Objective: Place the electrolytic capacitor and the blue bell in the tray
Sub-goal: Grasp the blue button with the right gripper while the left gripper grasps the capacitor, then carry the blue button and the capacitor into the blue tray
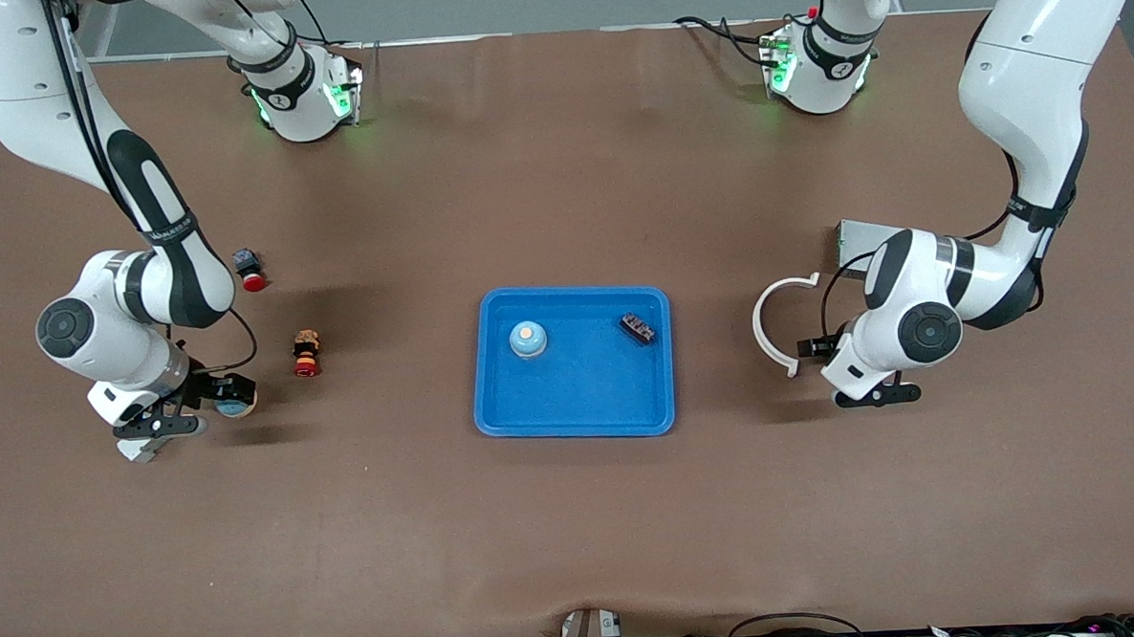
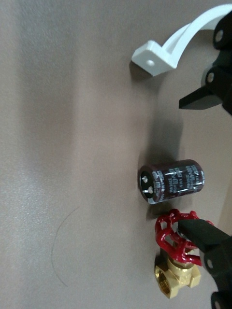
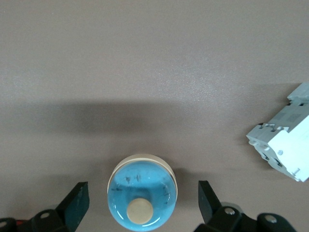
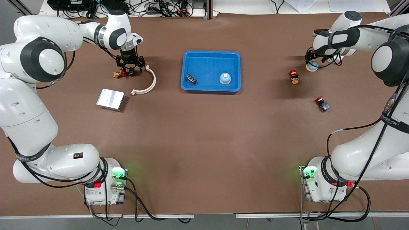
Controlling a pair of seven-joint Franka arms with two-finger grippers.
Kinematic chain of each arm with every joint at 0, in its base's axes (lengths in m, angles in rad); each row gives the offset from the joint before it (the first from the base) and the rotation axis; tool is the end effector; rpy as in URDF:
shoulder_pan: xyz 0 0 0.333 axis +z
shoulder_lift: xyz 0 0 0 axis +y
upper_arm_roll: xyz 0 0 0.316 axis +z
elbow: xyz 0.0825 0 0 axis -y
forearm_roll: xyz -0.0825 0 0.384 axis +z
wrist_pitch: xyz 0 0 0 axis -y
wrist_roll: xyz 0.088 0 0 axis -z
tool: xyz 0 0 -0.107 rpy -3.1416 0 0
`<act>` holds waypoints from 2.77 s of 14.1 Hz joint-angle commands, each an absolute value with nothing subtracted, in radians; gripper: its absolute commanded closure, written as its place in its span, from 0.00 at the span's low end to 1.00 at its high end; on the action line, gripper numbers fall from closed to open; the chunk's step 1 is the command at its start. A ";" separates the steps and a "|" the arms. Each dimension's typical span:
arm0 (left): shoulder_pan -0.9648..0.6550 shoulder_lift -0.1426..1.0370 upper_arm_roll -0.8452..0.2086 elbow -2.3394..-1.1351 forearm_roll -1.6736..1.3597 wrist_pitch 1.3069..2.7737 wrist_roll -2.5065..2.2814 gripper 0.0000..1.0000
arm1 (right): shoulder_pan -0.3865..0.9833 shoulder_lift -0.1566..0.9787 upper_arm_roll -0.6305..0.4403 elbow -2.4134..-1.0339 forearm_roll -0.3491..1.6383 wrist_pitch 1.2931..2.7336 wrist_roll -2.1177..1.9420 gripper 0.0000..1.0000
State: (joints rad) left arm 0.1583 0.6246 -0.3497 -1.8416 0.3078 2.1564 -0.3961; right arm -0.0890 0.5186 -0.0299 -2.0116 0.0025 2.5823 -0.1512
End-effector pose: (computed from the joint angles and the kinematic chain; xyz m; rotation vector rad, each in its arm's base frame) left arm 0.6061 -0.0969 0.1839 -3.0234 -0.0515 0.3622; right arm 0.6055 -0.0720 0.1973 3.1199 0.0539 0.0781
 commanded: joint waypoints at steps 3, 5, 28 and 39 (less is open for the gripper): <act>0.149 0.661 -0.353 -1.824 0.336 2.157 -0.451 0.00 | -0.110 0.523 -0.014 -2.020 0.021 2.594 -0.172 0.00; 0.147 0.663 -0.353 -1.818 0.336 2.158 -0.453 0.00 | -0.110 0.528 -0.014 -2.020 0.021 2.594 -0.172 0.00; 0.042 0.649 -0.390 -1.522 0.171 1.901 -0.796 1.00 | -0.081 0.497 -0.014 -1.807 0.089 2.208 -0.158 1.00; -0.241 0.724 -0.385 -1.459 0.155 2.075 -1.270 1.00 | 0.214 0.440 -0.012 -1.727 0.092 2.063 0.389 1.00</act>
State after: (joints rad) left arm -0.2120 0.6987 -0.3969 -1.4890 0.1696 2.0362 -1.2359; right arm 0.1483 0.4665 -0.0046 -1.7190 0.0829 2.0847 0.2659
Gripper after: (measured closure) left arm 0.656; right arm 0.361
